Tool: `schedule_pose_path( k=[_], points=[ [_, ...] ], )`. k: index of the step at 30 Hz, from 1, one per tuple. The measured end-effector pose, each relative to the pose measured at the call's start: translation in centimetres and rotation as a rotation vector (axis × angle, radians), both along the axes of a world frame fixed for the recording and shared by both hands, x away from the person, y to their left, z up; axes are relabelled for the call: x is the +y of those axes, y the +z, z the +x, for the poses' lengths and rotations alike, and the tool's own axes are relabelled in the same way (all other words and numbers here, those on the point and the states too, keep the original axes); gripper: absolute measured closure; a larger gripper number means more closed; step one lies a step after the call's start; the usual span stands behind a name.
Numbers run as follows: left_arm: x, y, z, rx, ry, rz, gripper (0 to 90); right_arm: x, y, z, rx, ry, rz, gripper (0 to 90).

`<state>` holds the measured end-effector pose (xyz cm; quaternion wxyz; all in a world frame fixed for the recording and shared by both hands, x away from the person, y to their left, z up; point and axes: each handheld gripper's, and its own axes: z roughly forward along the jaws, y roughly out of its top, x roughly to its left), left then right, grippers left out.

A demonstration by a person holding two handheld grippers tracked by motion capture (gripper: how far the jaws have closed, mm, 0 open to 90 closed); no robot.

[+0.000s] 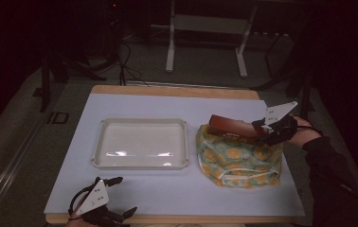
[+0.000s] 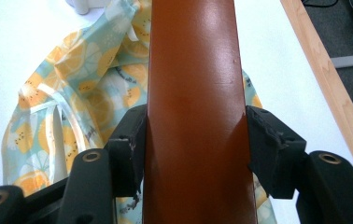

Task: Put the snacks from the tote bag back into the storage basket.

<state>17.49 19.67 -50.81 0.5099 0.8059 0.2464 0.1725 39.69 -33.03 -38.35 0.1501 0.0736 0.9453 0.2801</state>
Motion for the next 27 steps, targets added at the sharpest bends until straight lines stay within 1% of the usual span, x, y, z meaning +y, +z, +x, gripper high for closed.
schedule_pose_path(
  k=[4, 11, 13, 14, 17, 18, 19, 21, 22, 23, 24, 27],
  points=[
    [0.0, 0.1, -0.1, -0.011, 0.002, -0.003, 0.0, 0.8, 0.4, 0.1, -0.007, 0.015, -0.008, 42.9],
    [-0.1, 0.0, -0.1, -0.003, -0.009, 0.001, 0.0, 2.1, 0.8, 0.2, -0.008, 0.044, -0.011, 42.9],
    [-0.1, 0.0, 0.0, -0.002, -0.009, 0.003, 0.0, 2.8, 0.9, 0.3, -0.007, 0.057, -0.012, 42.9],
    [-0.1, 0.0, 0.0, -0.003, -0.009, 0.002, 0.0, 2.8, 0.9, 0.3, -0.007, 0.057, -0.012, 42.9],
    [-0.1, 0.0, -0.1, -0.002, -0.013, 0.002, 0.0, 3.6, 1.1, 0.4, -0.011, 0.076, -0.011, 42.9],
    [-0.1, 0.0, -0.1, -0.003, -0.014, 0.004, 0.0, 4.2, 1.1, 0.5, -0.018, 0.083, -0.017, 42.9],
    [-0.1, 0.0, -0.1, -0.002, -0.015, 0.003, 0.0, 4.2, 1.1, 0.5, -0.018, 0.083, -0.017, 42.9],
    [-0.1, 0.0, -0.1, -0.003, -0.017, 0.003, 0.0, 5.1, 1.2, 0.6, -0.018, 0.096, -0.027, 42.9],
    [-0.1, 0.0, -0.1, -0.003, -0.017, 0.003, 0.0, 5.1, 1.2, 0.6, -0.018, 0.096, -0.027, 42.9],
    [-0.1, 0.0, -0.1, -0.003, -0.017, 0.003, 0.0, 5.6, 1.3, 0.7, -0.019, 0.110, -0.030, 42.9],
    [-0.1, 0.0, -0.1, -0.003, -0.017, 0.003, 0.0, 5.6, 1.3, 0.7, -0.019, 0.110, -0.030, 42.9],
    [-0.1, 0.0, -0.1, -0.003, -0.017, 0.002, 0.0, 6.7, 1.5, 0.7, -0.022, 0.130, -0.025, 42.9]
  ],
)
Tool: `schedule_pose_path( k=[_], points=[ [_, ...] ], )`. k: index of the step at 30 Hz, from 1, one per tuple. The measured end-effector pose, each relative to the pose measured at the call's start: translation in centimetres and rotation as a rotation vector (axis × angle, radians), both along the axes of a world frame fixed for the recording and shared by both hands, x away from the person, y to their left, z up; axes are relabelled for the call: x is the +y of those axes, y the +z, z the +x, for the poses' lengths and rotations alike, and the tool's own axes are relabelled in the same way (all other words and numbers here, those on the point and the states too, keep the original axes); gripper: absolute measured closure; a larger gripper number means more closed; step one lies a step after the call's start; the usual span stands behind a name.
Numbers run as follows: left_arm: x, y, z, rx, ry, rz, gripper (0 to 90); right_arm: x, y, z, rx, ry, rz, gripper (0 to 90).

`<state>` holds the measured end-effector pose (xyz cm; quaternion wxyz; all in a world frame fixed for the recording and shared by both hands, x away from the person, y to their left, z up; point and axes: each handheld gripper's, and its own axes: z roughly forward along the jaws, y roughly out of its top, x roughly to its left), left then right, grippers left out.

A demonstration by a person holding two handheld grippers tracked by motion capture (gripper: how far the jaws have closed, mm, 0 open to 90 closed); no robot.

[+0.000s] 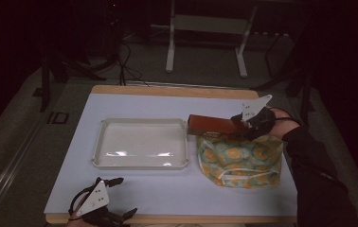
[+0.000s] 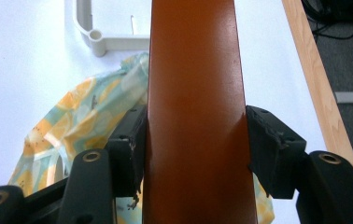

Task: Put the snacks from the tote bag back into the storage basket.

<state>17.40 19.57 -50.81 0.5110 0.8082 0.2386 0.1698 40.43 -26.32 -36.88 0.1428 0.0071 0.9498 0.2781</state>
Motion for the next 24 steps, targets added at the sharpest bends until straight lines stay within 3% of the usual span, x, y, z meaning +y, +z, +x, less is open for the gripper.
schedule_pose_path(
  k=[24],
  points=[
    [0.0, 0.0, -0.1, -0.005, -0.004, -0.001, 0.0, 6.4, -0.1, -0.2, -0.015, 0.133, -0.028, 42.8]
  ],
)
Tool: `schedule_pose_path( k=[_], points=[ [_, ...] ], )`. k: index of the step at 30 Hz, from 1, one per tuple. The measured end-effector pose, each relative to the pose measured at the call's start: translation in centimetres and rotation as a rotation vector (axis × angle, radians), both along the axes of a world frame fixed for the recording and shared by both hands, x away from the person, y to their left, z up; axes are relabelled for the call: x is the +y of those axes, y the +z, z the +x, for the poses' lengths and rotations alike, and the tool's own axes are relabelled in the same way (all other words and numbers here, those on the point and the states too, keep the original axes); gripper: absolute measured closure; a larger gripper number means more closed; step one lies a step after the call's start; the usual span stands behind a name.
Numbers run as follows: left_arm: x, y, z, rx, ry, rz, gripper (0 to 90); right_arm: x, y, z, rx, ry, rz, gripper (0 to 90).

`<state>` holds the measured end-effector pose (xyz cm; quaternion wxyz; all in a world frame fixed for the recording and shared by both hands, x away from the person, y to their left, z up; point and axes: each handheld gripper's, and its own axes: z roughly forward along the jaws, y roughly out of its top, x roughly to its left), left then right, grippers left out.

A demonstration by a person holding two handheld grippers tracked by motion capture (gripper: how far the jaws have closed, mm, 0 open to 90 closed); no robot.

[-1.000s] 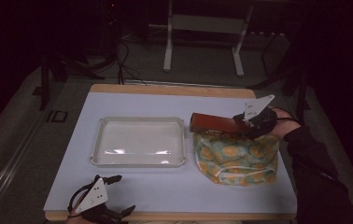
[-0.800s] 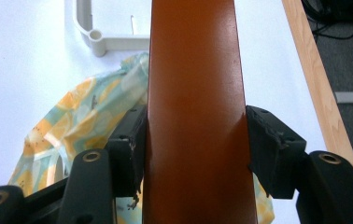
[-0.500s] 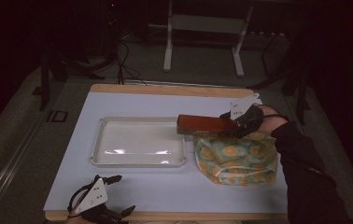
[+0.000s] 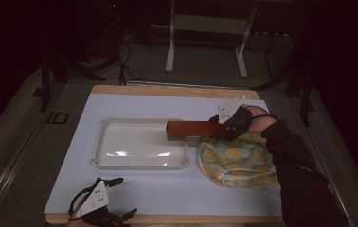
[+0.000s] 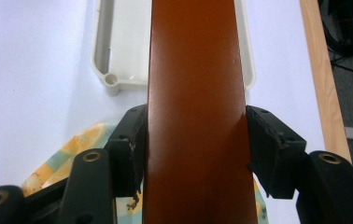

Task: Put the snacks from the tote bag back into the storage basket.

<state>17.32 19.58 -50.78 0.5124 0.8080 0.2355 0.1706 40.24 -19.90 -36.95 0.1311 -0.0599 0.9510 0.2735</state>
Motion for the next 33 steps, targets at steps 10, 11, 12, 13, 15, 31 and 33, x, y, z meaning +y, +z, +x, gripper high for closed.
schedule_pose_path(
  k=[10, 11, 12, 13, 15, 31, 33],
  points=[
    [0.0, 0.0, 0.0, -0.003, -0.003, -0.001, 0.0, 2.8, 0.0, -0.1, 0.002, 0.043, 0.014, 42.9],
    [0.0, 0.0, 0.0, -0.003, -0.004, -0.001, 0.0, 3.3, 0.0, -0.2, 0.001, 0.052, 0.012, 42.9],
    [0.0, 0.0, 0.0, -0.003, -0.007, -0.003, 0.0, 3.7, -0.1, -0.2, 0.001, 0.059, 0.012, 42.9],
    [0.0, 0.0, 0.0, -0.003, -0.007, -0.003, 0.0, 3.7, -0.1, -0.2, 0.001, 0.059, 0.012, 42.9],
    [0.0, 0.0, 0.0, -0.003, -0.010, -0.004, 0.0, 4.3, -0.1, -0.2, 0.001, 0.075, 0.015, 42.8],
    [0.0, 0.1, -0.1, -0.009, -0.018, -0.010, 0.0, 9.4, -0.3, -0.6, 0.009, 0.137, 0.056, 42.9],
    [0.0, 0.1, -0.1, -0.009, -0.018, -0.008, 0.0, 9.7, -0.4, -0.5, 0.012, 0.124, 0.077, 42.9]
  ],
)
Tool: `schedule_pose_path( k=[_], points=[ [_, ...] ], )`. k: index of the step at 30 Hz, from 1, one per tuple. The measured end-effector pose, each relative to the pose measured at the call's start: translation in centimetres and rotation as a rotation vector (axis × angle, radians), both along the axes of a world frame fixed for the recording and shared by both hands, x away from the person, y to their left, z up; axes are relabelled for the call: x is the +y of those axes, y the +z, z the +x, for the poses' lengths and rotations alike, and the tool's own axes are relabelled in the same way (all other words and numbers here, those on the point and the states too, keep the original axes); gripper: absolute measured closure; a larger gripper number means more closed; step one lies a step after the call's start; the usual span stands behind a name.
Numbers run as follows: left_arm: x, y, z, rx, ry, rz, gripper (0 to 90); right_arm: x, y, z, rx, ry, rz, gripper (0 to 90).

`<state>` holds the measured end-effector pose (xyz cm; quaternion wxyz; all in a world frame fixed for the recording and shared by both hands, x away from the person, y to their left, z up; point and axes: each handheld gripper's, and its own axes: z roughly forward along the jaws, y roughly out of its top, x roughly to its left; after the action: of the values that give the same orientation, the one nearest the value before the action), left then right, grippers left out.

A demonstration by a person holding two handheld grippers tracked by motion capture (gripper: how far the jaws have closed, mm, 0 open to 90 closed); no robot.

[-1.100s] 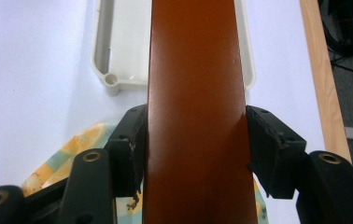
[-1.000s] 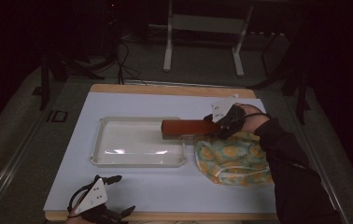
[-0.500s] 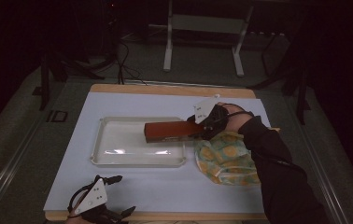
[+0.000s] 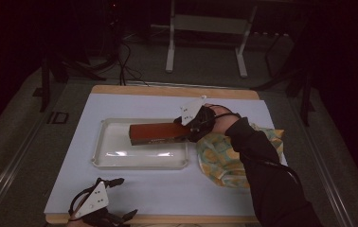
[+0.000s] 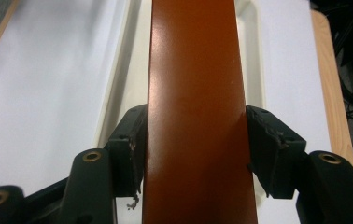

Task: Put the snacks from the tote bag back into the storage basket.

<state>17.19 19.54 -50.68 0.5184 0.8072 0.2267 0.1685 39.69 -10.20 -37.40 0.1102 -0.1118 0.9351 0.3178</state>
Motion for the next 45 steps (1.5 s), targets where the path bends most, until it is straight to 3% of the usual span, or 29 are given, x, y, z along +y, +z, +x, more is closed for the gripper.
schedule_pose_path(
  k=[4, 11, 17, 25, 45],
  points=[
    [0.0, 0.0, 0.0, 0.000, 0.001, 0.000, 0.0, 0.4, -0.6, 0.2, -0.006, -0.007, 0.036, 42.9],
    [0.0, 0.0, 0.0, 0.000, -0.001, 0.001, 0.0, 0.9, -2.0, 0.4, -0.001, -0.008, 0.054, 42.9],
    [0.0, 0.0, 0.1, 0.000, -0.002, -0.001, 0.0, 1.6, -4.8, 1.5, 0.037, -0.030, 0.021, 42.8],
    [0.0, 0.0, 0.0, -0.001, -0.003, -0.006, 0.0, 2.1, -7.2, 2.2, 0.070, -0.050, -0.018, 42.8],
    [0.0, 0.0, 0.0, -0.002, -0.011, -0.016, 0.0, 2.4, -9.6, 3.1, 0.107, -0.073, -0.079, 42.6]
  ],
)
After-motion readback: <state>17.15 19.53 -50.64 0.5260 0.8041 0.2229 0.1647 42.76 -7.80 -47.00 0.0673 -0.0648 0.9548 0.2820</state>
